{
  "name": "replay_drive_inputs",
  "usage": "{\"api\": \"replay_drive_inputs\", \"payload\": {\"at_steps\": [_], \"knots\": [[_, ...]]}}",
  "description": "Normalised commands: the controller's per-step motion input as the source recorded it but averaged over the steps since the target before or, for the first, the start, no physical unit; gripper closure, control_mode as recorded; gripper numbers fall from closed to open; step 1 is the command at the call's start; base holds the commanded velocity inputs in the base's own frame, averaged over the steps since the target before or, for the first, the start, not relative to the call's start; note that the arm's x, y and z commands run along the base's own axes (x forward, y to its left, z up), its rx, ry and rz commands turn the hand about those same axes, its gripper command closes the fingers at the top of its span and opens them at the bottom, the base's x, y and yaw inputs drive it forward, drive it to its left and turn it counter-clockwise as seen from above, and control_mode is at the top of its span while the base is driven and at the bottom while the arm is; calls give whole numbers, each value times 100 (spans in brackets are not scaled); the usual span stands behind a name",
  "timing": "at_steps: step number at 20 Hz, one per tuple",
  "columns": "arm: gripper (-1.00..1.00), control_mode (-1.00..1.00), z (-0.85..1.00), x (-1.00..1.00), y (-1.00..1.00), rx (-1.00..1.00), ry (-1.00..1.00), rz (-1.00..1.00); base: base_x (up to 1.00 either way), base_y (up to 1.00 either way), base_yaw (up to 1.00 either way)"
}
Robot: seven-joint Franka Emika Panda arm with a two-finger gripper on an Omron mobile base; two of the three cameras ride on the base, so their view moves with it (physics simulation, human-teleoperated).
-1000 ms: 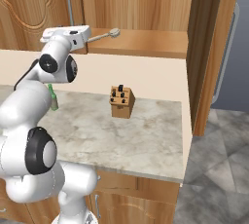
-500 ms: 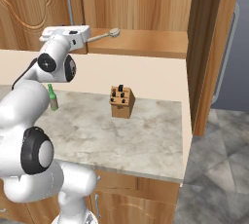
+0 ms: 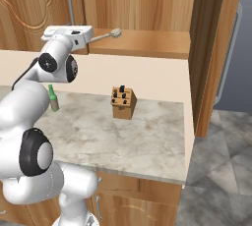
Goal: Pick the soap dispenser and dish brush from the cabinet and place them on the counter.
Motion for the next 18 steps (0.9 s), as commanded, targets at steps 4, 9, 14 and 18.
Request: {"api": "replay_drive_inputs", "payload": {"at_steps": [4,9,14,18], "knots": [[100,-100,-4,6,44,0,0,0,0,0,0],[100,-100,0,2,50,-2,1,0,0,0,0],[100,-100,0,15,33,-1,4,-1,0,0,0],[100,-100,0,18,16,0,4,-1,0,0,0]]}}
